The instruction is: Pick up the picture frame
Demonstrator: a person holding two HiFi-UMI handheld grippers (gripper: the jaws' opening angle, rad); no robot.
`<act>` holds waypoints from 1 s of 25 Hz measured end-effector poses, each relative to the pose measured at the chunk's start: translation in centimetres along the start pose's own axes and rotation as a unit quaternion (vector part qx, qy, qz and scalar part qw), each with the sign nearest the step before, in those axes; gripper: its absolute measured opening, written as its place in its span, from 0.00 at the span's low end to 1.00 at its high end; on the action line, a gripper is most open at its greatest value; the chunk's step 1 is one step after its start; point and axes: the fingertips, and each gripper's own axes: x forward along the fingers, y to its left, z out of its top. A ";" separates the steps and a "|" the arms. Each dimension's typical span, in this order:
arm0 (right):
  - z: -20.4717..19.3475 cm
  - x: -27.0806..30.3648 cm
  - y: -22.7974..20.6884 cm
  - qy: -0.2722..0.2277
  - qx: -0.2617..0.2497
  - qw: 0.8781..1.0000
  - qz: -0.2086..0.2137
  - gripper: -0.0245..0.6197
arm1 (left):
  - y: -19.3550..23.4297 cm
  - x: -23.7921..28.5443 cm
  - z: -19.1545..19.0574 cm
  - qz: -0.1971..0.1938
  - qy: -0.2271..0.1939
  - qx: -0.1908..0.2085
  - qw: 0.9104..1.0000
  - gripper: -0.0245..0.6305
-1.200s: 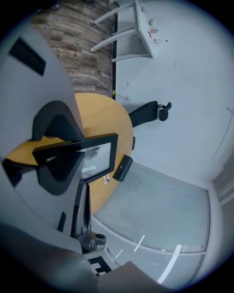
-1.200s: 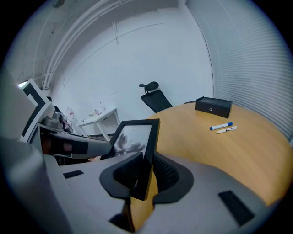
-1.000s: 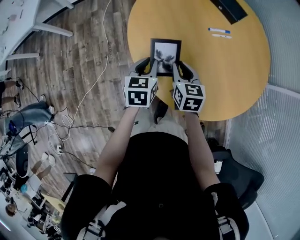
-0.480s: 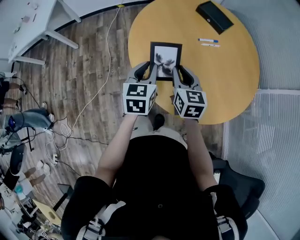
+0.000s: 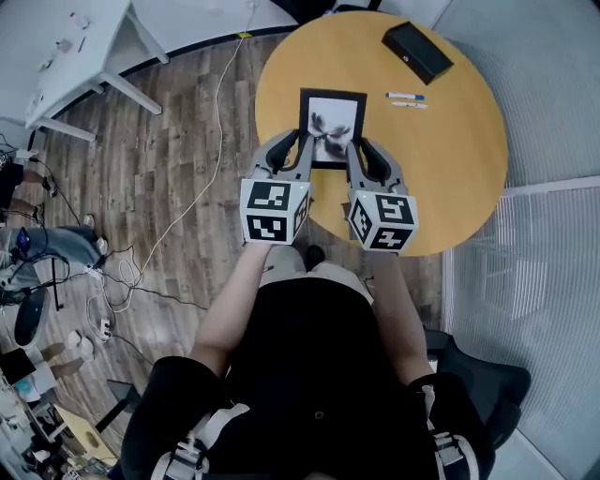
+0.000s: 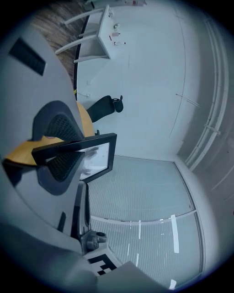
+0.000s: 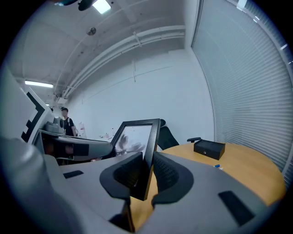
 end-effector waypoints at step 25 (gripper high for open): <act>1.8 -3.2 0.8 -0.035 -0.008 0.999 -0.013 0.17 | -1.8 -2.6 1.7 -0.007 -0.018 0.016 1.000 0.17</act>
